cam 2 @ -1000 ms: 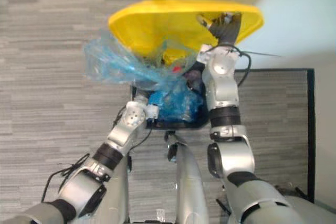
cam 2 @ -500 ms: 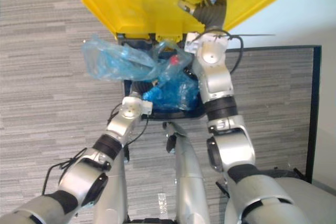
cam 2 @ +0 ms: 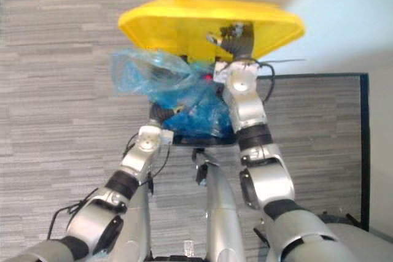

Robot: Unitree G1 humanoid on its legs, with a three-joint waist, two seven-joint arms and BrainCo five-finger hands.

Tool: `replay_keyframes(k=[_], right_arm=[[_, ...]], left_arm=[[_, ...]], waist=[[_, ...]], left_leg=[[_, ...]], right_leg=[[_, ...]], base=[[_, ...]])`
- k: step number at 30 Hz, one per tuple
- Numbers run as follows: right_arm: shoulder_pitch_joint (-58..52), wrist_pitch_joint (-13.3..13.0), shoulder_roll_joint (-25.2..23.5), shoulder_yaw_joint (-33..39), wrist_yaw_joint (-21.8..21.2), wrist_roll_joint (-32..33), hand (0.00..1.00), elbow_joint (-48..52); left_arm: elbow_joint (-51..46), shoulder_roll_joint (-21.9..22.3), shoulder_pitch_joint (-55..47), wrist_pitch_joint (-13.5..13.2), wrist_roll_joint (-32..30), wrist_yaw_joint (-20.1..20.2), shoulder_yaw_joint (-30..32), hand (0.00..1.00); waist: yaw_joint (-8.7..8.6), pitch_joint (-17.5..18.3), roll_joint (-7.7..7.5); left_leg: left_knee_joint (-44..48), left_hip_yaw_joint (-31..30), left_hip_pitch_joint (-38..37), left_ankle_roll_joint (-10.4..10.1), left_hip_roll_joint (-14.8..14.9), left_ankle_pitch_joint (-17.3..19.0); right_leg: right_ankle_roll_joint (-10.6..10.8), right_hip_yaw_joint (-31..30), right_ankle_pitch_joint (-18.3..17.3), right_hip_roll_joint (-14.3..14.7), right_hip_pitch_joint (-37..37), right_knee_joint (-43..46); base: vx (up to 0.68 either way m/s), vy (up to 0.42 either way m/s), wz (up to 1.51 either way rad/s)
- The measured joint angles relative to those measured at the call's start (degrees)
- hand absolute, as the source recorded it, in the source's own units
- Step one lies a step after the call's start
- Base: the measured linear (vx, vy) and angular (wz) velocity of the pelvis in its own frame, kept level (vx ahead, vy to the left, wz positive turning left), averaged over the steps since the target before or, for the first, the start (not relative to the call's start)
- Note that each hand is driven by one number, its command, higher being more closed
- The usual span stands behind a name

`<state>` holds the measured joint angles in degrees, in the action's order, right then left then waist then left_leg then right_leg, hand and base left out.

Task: Gather rubbish on tea table into small bin, then transfer packed bag to large trash can.

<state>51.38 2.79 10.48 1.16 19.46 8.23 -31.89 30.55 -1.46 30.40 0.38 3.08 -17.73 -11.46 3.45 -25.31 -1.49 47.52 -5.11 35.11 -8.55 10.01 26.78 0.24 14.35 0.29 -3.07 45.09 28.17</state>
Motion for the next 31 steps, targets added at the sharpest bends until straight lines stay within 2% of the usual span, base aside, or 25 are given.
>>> replay_keyframes(k=[7,9,11,12,13,14,15,16,17,19,20,21,22,23,24,25,26,27,31], right_arm=[[-19.34,0.00,-5.96,0.96,-2.20,-6.01,0.00,2.55],[-25.09,0.06,-8.24,0.74,-3.28,-7.98,0.00,2.48],[-31.42,0.05,-10.17,0.06,-4.20,-9.18,0.00,2.25],[-35.01,0.04,-11.07,0.14,-5.05,-10.73,0.00,2.14],[-39.16,0.03,-12.03,0.06,-5.81,-11.12,0.00,1.93],[-41.63,0.05,-12.69,0.29,-6.19,-11.18,0.00,1.65],[-44.60,0.05,-13.72,0.37,-6.81,-11.26,0.00,1.14],[-47.46,-0.12,-14.00,0.58,-7.56,-12.26,0.00,-1.41],[-49.15,-0.43,-14.12,1.40,-7.77,-12.53,0.00,-3.14],[-50.58,-1.12,-14.64,5.75,-8.19,-12.76,0.00,-9.53],[-50.50,-1.31,-14.32,9.24,-8.13,-12.70,0.00,-13.00],[-50.57,-1.31,-14.35,10.14,-8.06,-12.56,0.00,-13.72],[-53.21,-1.07,-14.45,11.68,-7.88,-12.53,0.00,-17.20],[-54.06,-1.05,-14.53,12.23,-7.78,-12.32,0.00,-18.03],[-54.08,-0.90,-13.79,12.43,-7.71,-12.09,0.00,-18.72],[-54.14,-0.69,-13.50,13.33,-7.52,-12.06,0.00,-18.78],[-54.24,-0.71,-13.40,13.94,-7.40,-12.06,0.00,-19.54],[-54.28,-0.74,-13.49,14.22,-7.37,-12.04,0.00,-20.12],[-53.70,-0.54,-12.90,16.09,-7.36,-11.97,0.00,-23.46]], left_arm=[[-2.83,-1.10,-17.07,-0.20,1.60,2.10,8.26,0.00],[-2.28,-0.49,-21.08,-0.20,1.60,2.40,11.80,0.00],[1.09,0.24,-24.21,-0.21,1.57,3.14,14.76,0.00],[3.26,0.26,-25.26,0.02,1.58,3.35,15.36,0.00],[5.91,0.41,-26.69,0.08,1.58,3.43,16.93,0.00],[7.50,1.30,-27.66,0.17,1.56,3.51,17.92,0.00],[9.31,2.05,-28.95,0.44,1.52,3.45,20.64,0.00],[11.56,2.55,-30.72,0.79,1.46,3.39,22.97,0.00],[12.51,2.74,-31.40,1.19,1.43,3.38,23.83,0.00],[16.29,4.22,-31.71,2.38,1.34,3.34,26.70,0.00],[17.33,5.63,-31.90,2.32,0.57,3.40,28.44,0.00],[17.83,5.69,-31.83,2.47,0.47,3.37,28.36,0.00],[18.65,5.28,-31.76,2.57,0.40,3.37,28.46,0.00],[18.83,4.94,-31.71,2.52,0.42,3.36,28.57,0.00],[20.33,4.61,-31.45,2.36,0.42,3.33,28.73,0.00],[21.51,5.10,-31.47,2.62,0.42,3.37,29.64,0.00],[22.31,5.22,-31.86,2.64,0.40,3.40,29.56,0.00],[22.39,5.19,-31.84,2.61,0.40,3.39,29.69,0.00],[23.14,4.89,-32.07,2.40,0.40,3.39,29.76,0.00]], waist=[[1.38,2.92,1.32],[1.65,3.97,1.53],[1.71,4.68,1.60],[1.54,5.53,1.46],[1.33,7.07,1.09],[1.24,8.53,1.25],[0.87,9.48,1.26],[-0.21,11.03,-0.56],[-0.61,11.99,-1.36],[0.16,14.61,-0.21],[1.42,15.81,1.35],[0.81,15.96,1.10],[-0.02,17.21,-0.80],[0.19,17.72,-1.51],[0.63,18.34,-0.59],[0.21,19.65,0.64],[-0.22,20.46,0.99],[-0.15,20.62,1.09],[-0.11,21.48,-0.07]], left_leg=[[-4.21,1.31,-11.29,0.03,-0.79,-0.32],[-5.58,2.23,-14.80,0.16,-0.83,-0.37],[-6.91,3.23,-18.96,0.30,-1.01,-0.32],[-7.61,3.36,-20.59,0.59,-1.27,-0.30],[-9.69,3.46,-22.16,0.90,-1.56,-1.09],[-11.99,3.51,-22.64,1.08,-0.41,-2.25],[-15.76,4.24,-24.54,0.21,0.26,-5.01],[-20.37,3.90,-27.62,-0.69,-0.66,-7.83],[-20.93,3.68,-28.23,-0.99,-1.29,-8.19],[-22.35,3.83,-27.55,0.65,-0.76,-8.64],[-26.84,7.28,-28.39,0.65,1.75,-11.73],[-27.64,7.70,-29.07,-0.37,1.35,-12.38],[-29.16,8.75,-30.73,-0.58,-0.25,-13.29],[-29.53,9.82,-31.22,-0.59,-0.41,-13.34],[-30.40,11.04,-31.29,-0.92,0.63,-13.41],[-31.28,11.33,-31.44,-0.34,1.35,-14.29],[-32.87,13.08,-31.83,1.11,0.64,-15.16],[-34.19,13.26,-32.63,1.40,0.39,-15.41],[-40.62,13.57,-35.31,0.91,-0.51,-19.22]], right_leg=[[0.29,-0.88,-2.68,-0.99,-8.03,1.73],[0.28,-1.49,-2.97,-1.03,-10.53,1.80],[1.17,-2.18,-3.55,-1.24,-13.41,2.34],[1.91,-2.44,-3.73,-1.50,-14.56,2.59],[7.20,-2.70,-1.47,-1.90,-15.61,1.02],[10.30,-2.75,0.70,-1.22,-16.31,-0.73],[3.92,-5.00,-2.62,-1.55,-15.36,7.74],[0.99,-7.83,-7.13,-3.02,-16.48,19.23],[1.69,-8.49,-7.85,-3.67,-18.71,19.78],[3.44,-7.53,-9.64,-0.03,-24.60,4.15],[-1.79,-6.10,-12.07,0.10,-23.56,10.21],[-1.45,-5.81,-13.16,-1.41,-23.94,13.97],[2.42,-5.64,-17.02,-5.70,-30.08,11.79],[3.95,-6.02,-19.04,-5.24,-31.87,7.45],[2.08,-5.24,-19.41,-3.39,-33.43,2.28],[1.94,-4.57,-17.02,-1.87,-34.85,-3.06],[1.80,-4.13,-14.17,-1.02,-36.08,-6.91],[1.71,-4.28,-13.54,-0.79,-36.41,-7.60],[1.84,-4.43,-11.66,-0.77,-37.31,-10.12]], base=[[0.01,-0.026,0.03],[0.03,0.009,-0.14],[0.01,0.014,-0.10],[0.00,0.000,0.00],[-0.03,0.029,-0.02],[-0.06,-0.057,0.04],[-0.02,-0.121,0.26],[0.01,-0.158,0.42],[0.00,-0.110,0.21],[-0.08,-0.038,-0.71],[-0.09,0.011,-1.08],[-0.09,-0.051,-0.90],[-0.03,-0.086,-0.22],[-0.07,-0.130,-0.51],[-0.09,-0.083,-0.66],[-0.09,-0.047,-0.57],[-0.05,-0.003,-0.27],[-0.03,-0.015,-0.13],[-0.03,-0.020,0.05]])
